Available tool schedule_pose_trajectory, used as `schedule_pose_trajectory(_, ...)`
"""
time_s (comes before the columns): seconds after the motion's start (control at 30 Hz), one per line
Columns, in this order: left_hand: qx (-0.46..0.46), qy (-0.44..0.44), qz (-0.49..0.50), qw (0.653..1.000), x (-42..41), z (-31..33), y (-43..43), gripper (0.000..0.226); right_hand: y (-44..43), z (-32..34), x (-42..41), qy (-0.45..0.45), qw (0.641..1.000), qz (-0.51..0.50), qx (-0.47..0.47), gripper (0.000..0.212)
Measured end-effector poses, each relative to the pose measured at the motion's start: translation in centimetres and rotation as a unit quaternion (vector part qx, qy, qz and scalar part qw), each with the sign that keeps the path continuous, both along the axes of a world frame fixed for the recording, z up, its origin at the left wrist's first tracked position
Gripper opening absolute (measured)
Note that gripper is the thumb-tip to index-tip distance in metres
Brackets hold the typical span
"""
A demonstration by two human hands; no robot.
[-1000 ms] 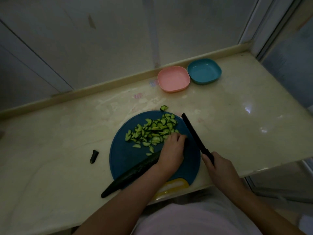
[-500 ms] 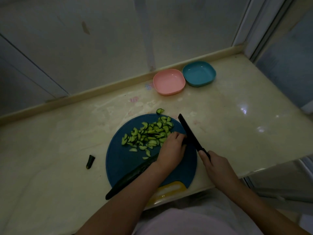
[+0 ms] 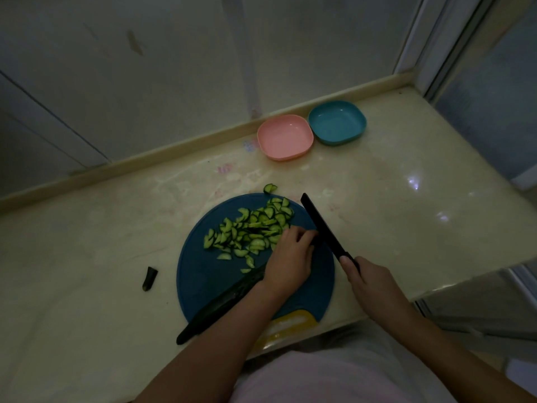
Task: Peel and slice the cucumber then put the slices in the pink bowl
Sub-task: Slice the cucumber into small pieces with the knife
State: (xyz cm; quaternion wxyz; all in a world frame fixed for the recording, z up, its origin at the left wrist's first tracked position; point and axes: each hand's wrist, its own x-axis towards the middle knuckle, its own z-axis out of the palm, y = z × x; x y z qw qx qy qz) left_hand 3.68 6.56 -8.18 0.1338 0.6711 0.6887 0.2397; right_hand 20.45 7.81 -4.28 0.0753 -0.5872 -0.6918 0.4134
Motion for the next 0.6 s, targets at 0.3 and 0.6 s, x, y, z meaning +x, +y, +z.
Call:
schedule_pose_trajectory(0.3, -0.010, 0.002, 0.023, 1.000, 0.2, -0.1, 0.1, 0.026, -1.2, 0.1, -0.7, 0.007, 1.000, -0.015, -0.008, 0.043)
schedule_pose_trajectory(0.6, -0.019, 0.018, 0.023, 0.999, 0.2, -0.3, 0.3, 0.024, -2.0, -0.5, -2.1, -0.049, 0.999, -0.001, 0.016, 0.038)
